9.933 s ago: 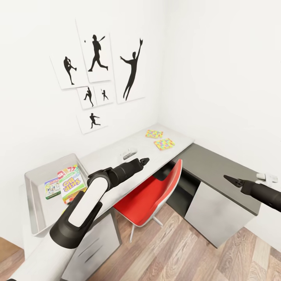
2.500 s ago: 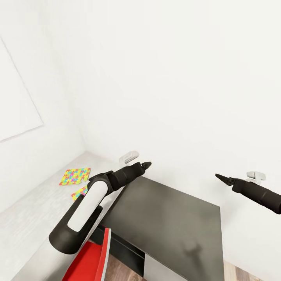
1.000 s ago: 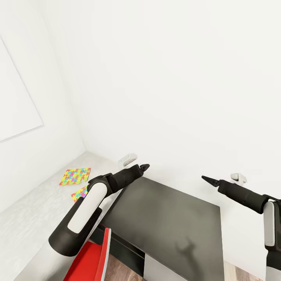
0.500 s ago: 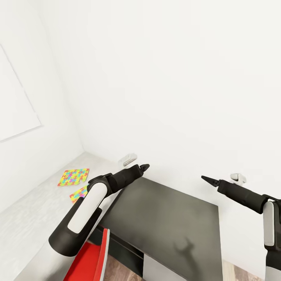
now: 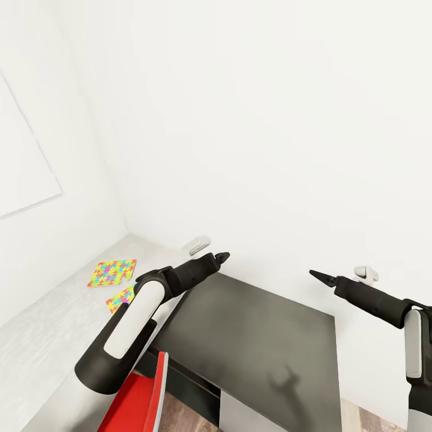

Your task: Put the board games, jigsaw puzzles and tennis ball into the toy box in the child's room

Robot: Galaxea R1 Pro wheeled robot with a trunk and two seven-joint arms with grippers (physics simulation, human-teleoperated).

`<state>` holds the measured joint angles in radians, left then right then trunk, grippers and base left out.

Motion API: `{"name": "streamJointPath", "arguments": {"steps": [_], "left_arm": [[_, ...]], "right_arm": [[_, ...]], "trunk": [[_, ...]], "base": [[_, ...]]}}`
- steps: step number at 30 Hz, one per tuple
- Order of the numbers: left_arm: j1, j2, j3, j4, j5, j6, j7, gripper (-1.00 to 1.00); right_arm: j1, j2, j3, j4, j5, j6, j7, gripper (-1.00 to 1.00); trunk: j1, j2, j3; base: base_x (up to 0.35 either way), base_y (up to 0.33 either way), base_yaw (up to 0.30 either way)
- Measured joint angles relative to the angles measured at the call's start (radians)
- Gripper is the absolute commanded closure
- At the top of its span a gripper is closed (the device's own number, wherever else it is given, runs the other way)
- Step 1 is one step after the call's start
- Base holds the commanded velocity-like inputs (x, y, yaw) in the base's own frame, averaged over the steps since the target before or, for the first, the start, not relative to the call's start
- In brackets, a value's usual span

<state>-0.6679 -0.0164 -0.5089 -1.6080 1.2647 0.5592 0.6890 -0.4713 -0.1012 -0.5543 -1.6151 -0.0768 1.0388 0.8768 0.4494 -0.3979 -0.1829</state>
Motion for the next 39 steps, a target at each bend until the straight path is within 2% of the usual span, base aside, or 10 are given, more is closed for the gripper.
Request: {"name": "streamJointPath", "arguments": {"steps": [14,39], "left_arm": [[0.000,0.000,0.001,0.000,0.002,-0.001,0.000,-1.00],[0.000,0.000,0.002,0.000,0.001,-0.004,0.001,-1.00]], "right_arm": [[0.000,0.000,0.000,0.000,0.000,0.000,0.000,-1.00],[0.000,0.000,0.000,0.000,-0.001,0.000,0.000,-1.00]], "trunk": [[0.000,0.000,0.000],[0.000,0.000,0.000]], "base": [[-0.133,0.000,-0.002],[-0.053,0.000,0.000]]}}
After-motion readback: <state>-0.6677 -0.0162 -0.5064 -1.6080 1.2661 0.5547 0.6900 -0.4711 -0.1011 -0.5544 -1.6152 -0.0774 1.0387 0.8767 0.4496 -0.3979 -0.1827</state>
